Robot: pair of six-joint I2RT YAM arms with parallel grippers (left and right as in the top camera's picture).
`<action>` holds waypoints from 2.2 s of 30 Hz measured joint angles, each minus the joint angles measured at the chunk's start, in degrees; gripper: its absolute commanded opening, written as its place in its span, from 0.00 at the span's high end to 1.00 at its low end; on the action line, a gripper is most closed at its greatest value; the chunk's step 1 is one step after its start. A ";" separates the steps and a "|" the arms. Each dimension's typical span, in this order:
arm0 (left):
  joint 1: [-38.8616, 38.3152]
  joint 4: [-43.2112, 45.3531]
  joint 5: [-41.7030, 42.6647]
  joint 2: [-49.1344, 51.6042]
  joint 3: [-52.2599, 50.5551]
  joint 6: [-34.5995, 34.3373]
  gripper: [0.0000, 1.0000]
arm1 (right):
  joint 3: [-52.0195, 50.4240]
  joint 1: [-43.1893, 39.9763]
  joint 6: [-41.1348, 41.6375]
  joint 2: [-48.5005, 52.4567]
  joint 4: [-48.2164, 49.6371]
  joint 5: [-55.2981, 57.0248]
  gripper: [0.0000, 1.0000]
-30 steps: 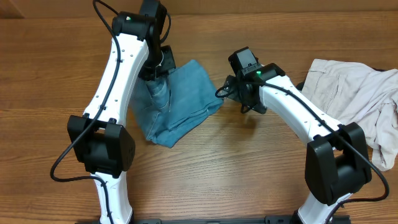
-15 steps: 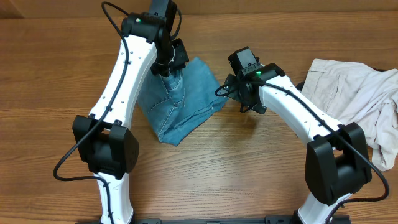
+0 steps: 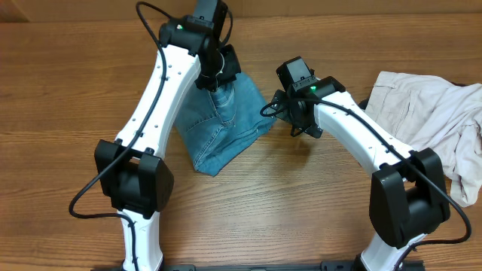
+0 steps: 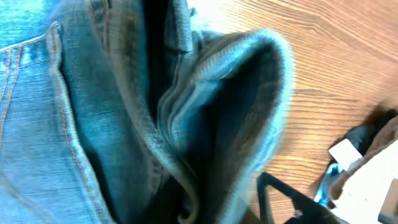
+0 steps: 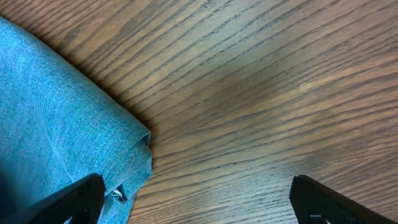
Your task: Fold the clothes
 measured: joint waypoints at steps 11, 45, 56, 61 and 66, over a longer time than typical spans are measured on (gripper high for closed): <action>-0.35 -1.42 0.74 -0.02 0.35 0.57 0.06 | 0.00 0.00 0.09 0.00 -1.01 0.00 0.11; 14.73 -17.53 -0.92 -0.02 -1.57 20.61 0.27 | 1.07 -0.61 -15.72 3.04 8.35 -35.52 0.00; 13.44 -8.13 3.30 -0.39 -26.82 21.57 0.22 | 1.25 -2.14 -16.52 -9.79 -5.49 -19.06 0.00; 13.44 -3.26 2.99 -0.39 -30.95 21.38 0.22 | 1.25 -2.14 -16.52 -9.79 -5.44 -18.62 0.00; 13.44 6.45 3.13 -0.48 -34.58 21.35 0.18 | 1.25 -2.14 -16.52 -9.79 -4.90 -18.45 0.00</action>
